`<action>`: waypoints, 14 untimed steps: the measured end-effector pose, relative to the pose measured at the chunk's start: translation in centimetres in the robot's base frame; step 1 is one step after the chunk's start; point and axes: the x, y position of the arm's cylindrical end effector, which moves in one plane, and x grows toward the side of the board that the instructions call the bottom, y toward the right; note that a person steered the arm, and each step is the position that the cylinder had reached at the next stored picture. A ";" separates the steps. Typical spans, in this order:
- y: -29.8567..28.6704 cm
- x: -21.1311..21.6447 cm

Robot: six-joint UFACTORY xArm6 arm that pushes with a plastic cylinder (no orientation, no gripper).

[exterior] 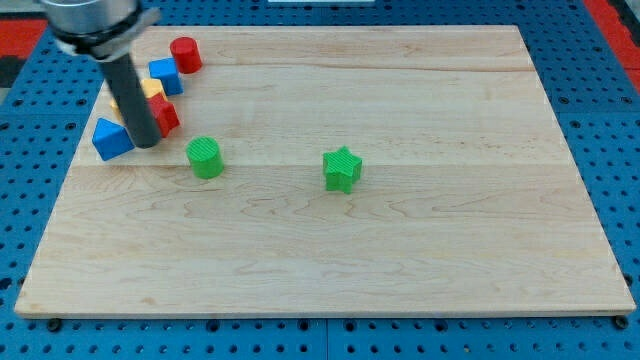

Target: Place the red star to the horizontal right of the red circle

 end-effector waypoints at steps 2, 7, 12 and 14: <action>3.3 -4.9; 15.5 -4.4; 22.7 -14.0; 30.3 -12.9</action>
